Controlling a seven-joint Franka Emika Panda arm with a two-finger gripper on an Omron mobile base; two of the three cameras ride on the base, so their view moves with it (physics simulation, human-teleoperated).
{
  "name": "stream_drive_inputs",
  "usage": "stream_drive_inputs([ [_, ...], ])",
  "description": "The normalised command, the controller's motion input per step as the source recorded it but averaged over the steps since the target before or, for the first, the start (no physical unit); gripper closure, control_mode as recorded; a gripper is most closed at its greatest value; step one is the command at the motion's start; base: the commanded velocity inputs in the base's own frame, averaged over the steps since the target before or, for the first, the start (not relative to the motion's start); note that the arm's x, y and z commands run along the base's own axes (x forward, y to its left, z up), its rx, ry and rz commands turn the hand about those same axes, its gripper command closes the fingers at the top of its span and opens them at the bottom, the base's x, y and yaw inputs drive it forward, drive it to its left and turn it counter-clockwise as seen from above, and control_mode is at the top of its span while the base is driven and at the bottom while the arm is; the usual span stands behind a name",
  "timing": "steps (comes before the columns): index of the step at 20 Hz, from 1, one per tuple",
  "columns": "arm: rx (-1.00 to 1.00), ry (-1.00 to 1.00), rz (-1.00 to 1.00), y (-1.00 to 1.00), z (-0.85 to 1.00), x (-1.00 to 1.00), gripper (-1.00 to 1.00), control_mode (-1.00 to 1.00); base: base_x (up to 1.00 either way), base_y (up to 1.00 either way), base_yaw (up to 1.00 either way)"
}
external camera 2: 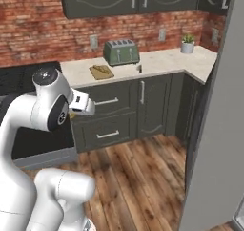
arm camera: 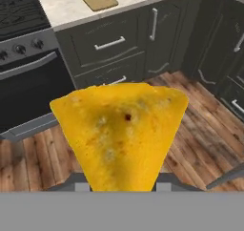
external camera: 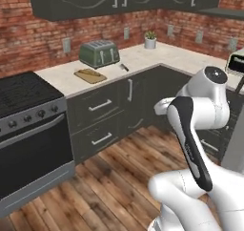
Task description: Retrieve the sausage and cheese from the fridge and place them on the cutting board on the counter.
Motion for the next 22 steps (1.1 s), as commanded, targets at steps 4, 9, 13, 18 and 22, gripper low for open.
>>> stream_drive_inputs([
  [4, 0.00, 0.00, 0.00, 0.00, 0.00, 0.00, 1.00, 1.00, 1.00, 0.86, 0.09],
  [9, 0.00, 0.00, 0.00, 0.00, 0.00, 0.00, 1.00, 1.00, 1.00, 0.60, 0.11],
  [13, 0.00, 0.00, 0.00, 0.00, 0.00, 0.00, 1.00, 1.00, 1.00, 0.18, 0.23],
  [18, 0.00, 0.00, 0.00, 0.00, 0.00, 0.00, 1.00, 1.00, 1.00, -0.33, 0.41],
  [22, 0.00, 0.00, 0.00, 0.00, 0.00, 0.00, 1.00, 1.00, 1.00, -0.51, 0.40],
])
